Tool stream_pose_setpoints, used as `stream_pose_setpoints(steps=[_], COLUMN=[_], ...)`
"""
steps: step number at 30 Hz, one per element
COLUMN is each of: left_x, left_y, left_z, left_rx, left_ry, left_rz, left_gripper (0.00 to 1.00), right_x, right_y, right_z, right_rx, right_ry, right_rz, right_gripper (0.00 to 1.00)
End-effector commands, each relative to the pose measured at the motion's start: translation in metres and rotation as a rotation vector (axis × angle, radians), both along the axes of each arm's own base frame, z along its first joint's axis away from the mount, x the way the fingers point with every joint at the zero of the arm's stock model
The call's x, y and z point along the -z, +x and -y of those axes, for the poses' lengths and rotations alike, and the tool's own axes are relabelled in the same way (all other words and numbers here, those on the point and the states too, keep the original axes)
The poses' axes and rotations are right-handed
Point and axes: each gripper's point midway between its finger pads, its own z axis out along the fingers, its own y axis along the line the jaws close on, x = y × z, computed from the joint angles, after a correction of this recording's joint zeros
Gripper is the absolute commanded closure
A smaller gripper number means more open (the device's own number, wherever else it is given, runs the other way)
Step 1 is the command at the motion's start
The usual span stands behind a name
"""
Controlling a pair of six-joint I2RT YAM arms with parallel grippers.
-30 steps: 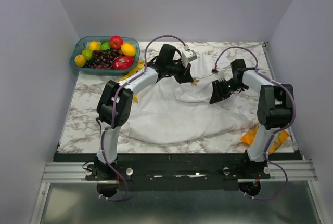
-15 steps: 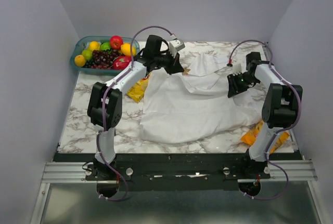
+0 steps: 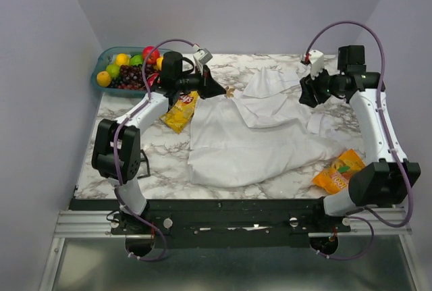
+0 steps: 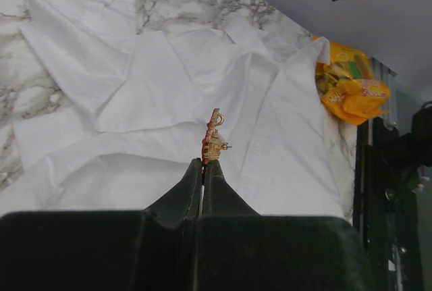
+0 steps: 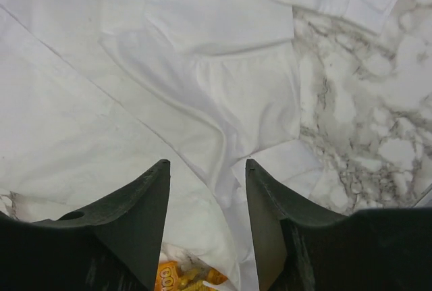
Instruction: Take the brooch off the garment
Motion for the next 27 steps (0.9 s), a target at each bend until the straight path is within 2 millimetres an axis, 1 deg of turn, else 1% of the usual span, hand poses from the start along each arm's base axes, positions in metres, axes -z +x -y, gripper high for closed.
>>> stream_pose_setpoints(steps=[1, 2, 3, 4, 5, 6, 7, 8, 9, 10, 11, 12, 13, 14, 15, 16, 17, 20, 22, 24, 25, 26, 27], left_x=[-0.058, -0.060, -0.060, -0.057, -0.064, -0.060, -0.060, -0.074, -0.065, -0.068, -0.072, -0.077, -0.082, -0.090, -0.094, -0.098, -0.099, -0.110, -0.114, -0.120, -0.123, -0.122, -0.128], left_y=[-0.045, -0.053, -0.055, -0.052, -0.054, -0.048, -0.041, -0.042, -0.035, -0.035, -0.031, -0.033, -0.033, -0.031, -0.031, -0.032, -0.029, -0.028, -0.037, -0.048, -0.051, -0.053, -0.058], left_z=[0.004, -0.001, -0.003, -0.007, -0.012, -0.014, -0.016, -0.018, -0.016, -0.014, -0.010, -0.008, -0.005, -0.001, 0.001, 0.003, 0.006, 0.008, 0.007, 0.006, 0.006, 0.006, 0.005], left_rx=[0.136, 0.140, 0.146, 0.149, 0.173, 0.179, 0.165, 0.170, 0.173, 0.187, 0.192, 0.191, 0.194, 0.206, 0.206, 0.198, 0.199, 0.173, 0.211, 0.245, 0.254, 0.254, 0.251], left_ry=[-0.092, -0.058, -0.018, 0.041, 0.120, 0.159, 0.200, 0.217, 0.233, 0.219, 0.198, 0.162, 0.132, 0.090, 0.072, 0.047, 0.021, 0.036, 0.036, 0.023, 0.016, 0.006, -0.006], left_rz=[0.166, 0.173, 0.205, 0.265, 0.331, 0.335, 0.330, 0.315, 0.268, 0.242, 0.215, 0.154, 0.125, 0.145, 0.146, 0.114, 0.154, 0.210, 0.235, 0.235, 0.236, 0.220, 0.218], left_gripper=[1.00, 1.00, 1.00, 1.00, 1.00, 1.00, 1.00, 1.00, 1.00, 1.00, 1.00, 1.00, 1.00, 1.00, 1.00, 1.00, 1.00, 1.00, 1.00, 1.00, 1.00, 1.00, 1.00], right_x=[-0.026, -0.040, -0.054, -0.075, -0.107, -0.113, -0.132, -0.140, -0.144, -0.152, -0.154, -0.154, -0.156, -0.159, -0.161, -0.162, -0.159, -0.146, -0.139, -0.130, -0.119, -0.113, -0.104], right_y=[0.010, 0.020, 0.028, 0.034, 0.038, 0.046, 0.048, 0.051, 0.057, 0.065, 0.068, 0.071, 0.071, 0.066, 0.059, 0.045, 0.046, 0.059, 0.063, 0.068, 0.068, 0.069, 0.068], right_z=[-0.024, -0.031, -0.039, -0.052, -0.061, -0.067, -0.077, -0.082, -0.085, -0.087, -0.088, -0.090, -0.095, -0.100, -0.105, -0.112, -0.113, -0.113, -0.114, -0.126, -0.135, -0.140, -0.146], right_rx=[-0.052, -0.011, -0.003, -0.034, -0.027, -0.036, -0.088, -0.085, -0.094, -0.110, -0.083, -0.069, -0.118, -0.164, -0.235, -0.330, -0.369, -0.329, -0.319, -0.320, -0.303, -0.323, -0.330], right_ry=[0.120, 0.196, 0.256, 0.343, 0.429, 0.477, 0.537, 0.587, 0.612, 0.632, 0.671, 0.698, 0.730, 0.749, 0.758, 0.778, 0.756, 0.726, 0.711, 0.659, 0.620, 0.581, 0.567], right_rz=[0.132, 0.136, 0.151, 0.180, 0.204, 0.192, 0.218, 0.205, 0.208, 0.248, 0.228, 0.221, 0.219, 0.208, 0.200, 0.170, 0.198, 0.195, 0.191, 0.209, 0.196, 0.215, 0.199], right_gripper=[0.43, 0.43, 0.43, 0.43, 0.43, 0.42, 0.42, 0.41, 0.39, 0.36, 0.31, 0.21, 0.19, 0.18, 0.16, 0.16, 0.17, 0.21, 0.25, 0.28, 0.28, 0.28, 0.29])
